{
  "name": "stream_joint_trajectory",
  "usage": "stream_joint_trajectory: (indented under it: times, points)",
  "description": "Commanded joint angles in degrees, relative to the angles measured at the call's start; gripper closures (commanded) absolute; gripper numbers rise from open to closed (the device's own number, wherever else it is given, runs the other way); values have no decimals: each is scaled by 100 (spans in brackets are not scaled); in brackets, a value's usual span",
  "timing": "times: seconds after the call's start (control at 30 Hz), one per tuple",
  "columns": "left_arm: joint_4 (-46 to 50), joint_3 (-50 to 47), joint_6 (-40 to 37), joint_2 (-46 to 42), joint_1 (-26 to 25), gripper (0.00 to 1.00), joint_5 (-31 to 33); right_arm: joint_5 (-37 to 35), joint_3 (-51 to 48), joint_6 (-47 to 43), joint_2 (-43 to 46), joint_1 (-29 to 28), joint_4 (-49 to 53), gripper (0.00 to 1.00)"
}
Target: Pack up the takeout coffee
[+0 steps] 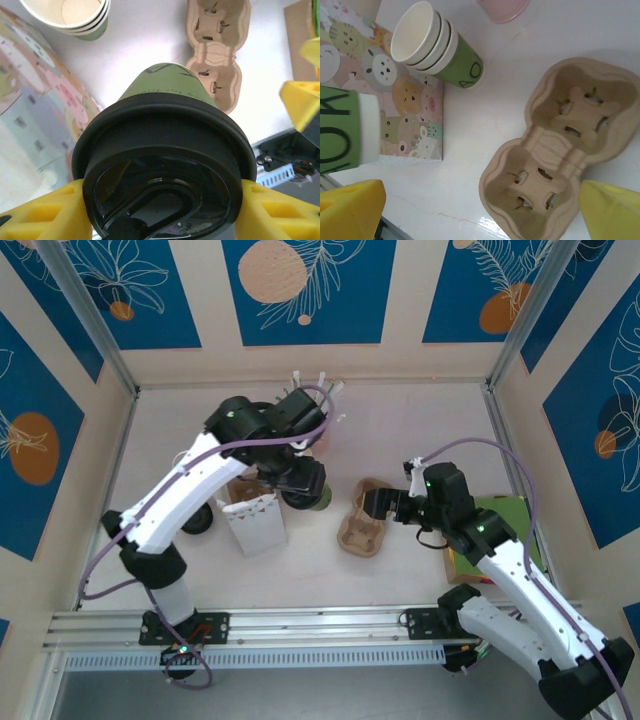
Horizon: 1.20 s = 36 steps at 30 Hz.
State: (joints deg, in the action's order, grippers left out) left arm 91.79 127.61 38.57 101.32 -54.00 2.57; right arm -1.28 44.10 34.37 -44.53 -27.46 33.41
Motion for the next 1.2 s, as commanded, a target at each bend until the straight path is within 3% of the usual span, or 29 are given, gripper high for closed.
stream_joint_trajectory:
  times: [0.0, 0.53, 0.87, 1.17]
  points:
    - [612, 444, 231, 351, -236, 48, 475, -23, -85, 101, 252, 164, 299, 1]
    - [955, 205, 337, 1520, -531, 49, 912, -276, -49, -27, 824, 434, 698, 1]
    - [-248, -1541, 190, 1092, -428, 48, 558, -231, -82, -49, 805, 429, 641, 1]
    - [-749, -2812, -59, 292, -71, 48, 414, -173, -92, -44, 712, 461, 597, 1]
